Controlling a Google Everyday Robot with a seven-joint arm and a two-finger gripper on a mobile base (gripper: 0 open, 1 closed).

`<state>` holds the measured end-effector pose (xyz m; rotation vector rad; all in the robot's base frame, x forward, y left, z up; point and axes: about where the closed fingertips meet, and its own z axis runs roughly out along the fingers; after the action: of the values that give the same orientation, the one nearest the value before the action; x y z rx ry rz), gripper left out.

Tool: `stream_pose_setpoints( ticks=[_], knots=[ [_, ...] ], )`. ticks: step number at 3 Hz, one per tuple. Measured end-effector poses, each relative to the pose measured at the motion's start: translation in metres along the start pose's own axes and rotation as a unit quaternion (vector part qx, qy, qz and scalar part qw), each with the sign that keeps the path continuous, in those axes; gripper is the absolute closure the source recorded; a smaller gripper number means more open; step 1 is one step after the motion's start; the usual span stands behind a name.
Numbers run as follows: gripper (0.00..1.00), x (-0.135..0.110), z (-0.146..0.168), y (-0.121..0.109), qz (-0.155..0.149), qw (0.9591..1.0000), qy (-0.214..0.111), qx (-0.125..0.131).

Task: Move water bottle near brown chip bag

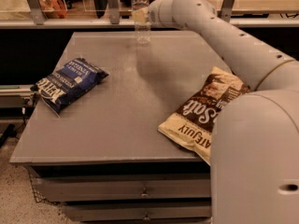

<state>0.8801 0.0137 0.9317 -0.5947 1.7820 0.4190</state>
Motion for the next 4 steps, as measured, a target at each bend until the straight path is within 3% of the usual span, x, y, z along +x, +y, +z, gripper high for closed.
stream_pose_setpoints(
  ticks=[1,2,3,4],
  knots=[
    [1.00,-0.001,-0.059,-0.024,0.016,0.9998,-0.014,0.003],
    [1.00,0.012,-0.123,-0.046,0.034,0.9990,-0.019,0.021],
    [1.00,0.042,-0.201,-0.065,0.049,0.9973,-0.018,0.052],
    [1.00,0.056,-0.248,-0.069,0.048,0.9967,-0.013,0.065]
  ],
)
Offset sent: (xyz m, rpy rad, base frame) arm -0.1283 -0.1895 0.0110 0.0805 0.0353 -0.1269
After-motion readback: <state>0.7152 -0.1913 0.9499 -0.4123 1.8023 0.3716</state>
